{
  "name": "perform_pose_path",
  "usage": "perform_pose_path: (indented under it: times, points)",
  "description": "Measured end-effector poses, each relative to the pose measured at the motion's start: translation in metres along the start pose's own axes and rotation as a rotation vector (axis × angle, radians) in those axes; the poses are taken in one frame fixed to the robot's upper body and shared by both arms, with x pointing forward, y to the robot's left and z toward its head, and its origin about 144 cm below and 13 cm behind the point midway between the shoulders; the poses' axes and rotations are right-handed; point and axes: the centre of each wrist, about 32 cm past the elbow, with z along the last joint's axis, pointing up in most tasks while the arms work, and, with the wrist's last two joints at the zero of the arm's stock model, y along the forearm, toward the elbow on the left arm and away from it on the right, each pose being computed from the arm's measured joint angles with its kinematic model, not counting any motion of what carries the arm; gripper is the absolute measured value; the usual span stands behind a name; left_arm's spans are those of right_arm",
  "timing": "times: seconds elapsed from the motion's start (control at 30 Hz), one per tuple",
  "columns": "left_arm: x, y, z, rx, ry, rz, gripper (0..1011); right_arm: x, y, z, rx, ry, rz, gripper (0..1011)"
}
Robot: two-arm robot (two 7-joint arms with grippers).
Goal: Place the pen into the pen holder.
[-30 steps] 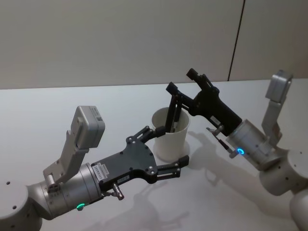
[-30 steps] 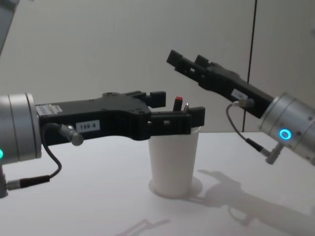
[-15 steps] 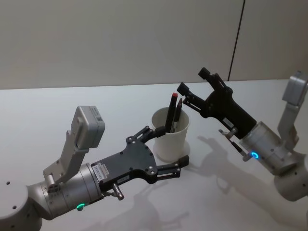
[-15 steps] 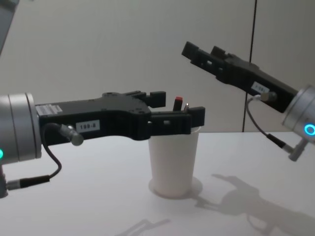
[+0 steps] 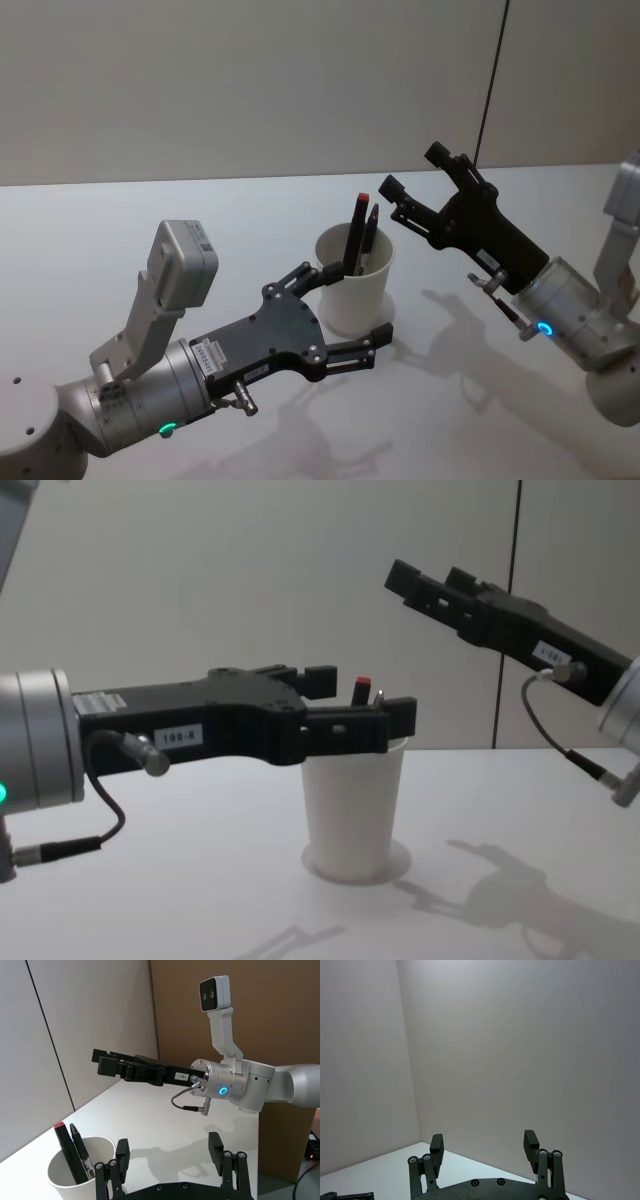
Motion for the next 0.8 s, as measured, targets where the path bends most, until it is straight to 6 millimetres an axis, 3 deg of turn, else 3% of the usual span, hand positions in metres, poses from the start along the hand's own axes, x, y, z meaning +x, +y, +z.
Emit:
perform_pose_path:
  times: [0.8]
  points:
    - [0.0,0.0,0.0,0.0,0.0,0.0,1000,-0.0019,-0.0041,0.0043,-0.003,-0.01,-0.004,1001]
